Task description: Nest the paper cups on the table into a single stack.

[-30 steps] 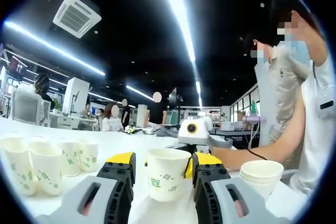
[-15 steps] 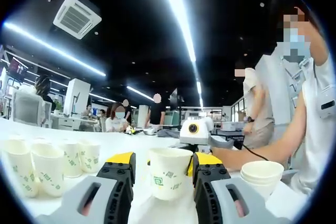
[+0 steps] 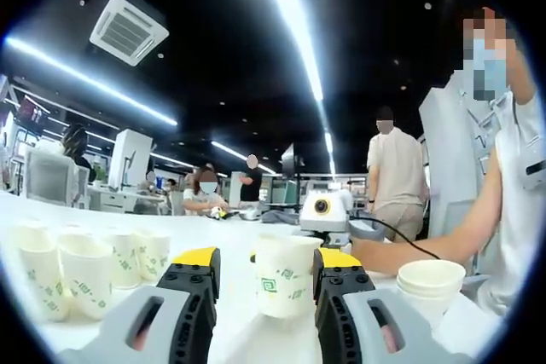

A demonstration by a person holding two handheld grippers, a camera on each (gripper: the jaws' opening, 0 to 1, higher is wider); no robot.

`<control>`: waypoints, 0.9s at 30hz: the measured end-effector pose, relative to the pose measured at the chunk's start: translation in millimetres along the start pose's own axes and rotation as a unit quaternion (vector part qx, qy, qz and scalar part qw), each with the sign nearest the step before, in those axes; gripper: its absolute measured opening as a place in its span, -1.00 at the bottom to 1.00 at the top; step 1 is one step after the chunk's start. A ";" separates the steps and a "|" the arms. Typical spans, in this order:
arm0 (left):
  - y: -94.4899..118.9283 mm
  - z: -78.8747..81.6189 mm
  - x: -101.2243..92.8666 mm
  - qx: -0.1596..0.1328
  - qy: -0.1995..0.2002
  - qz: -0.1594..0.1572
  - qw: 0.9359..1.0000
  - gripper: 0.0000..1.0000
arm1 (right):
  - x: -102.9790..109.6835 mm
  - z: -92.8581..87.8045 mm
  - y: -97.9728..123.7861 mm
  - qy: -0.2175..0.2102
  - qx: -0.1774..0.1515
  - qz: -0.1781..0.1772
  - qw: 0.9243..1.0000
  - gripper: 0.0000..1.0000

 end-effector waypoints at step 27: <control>1.9 2.3 0.7 0.001 -0.007 0.007 1.000 -0.06 | 85.8 71.5 33.4 0.030 -0.063 0.053 0.996 -0.06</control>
Point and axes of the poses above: the point that each gripper's makers call its tool centre point, and the gripper's own axes: y roughly backward along the fingers, x roughly to its left, z roughly out of its top, the point moved 9 cm from there along y, roughly backward along the fingers, and after that the axes turned 5 degrees about x, right-handed, at the moved point
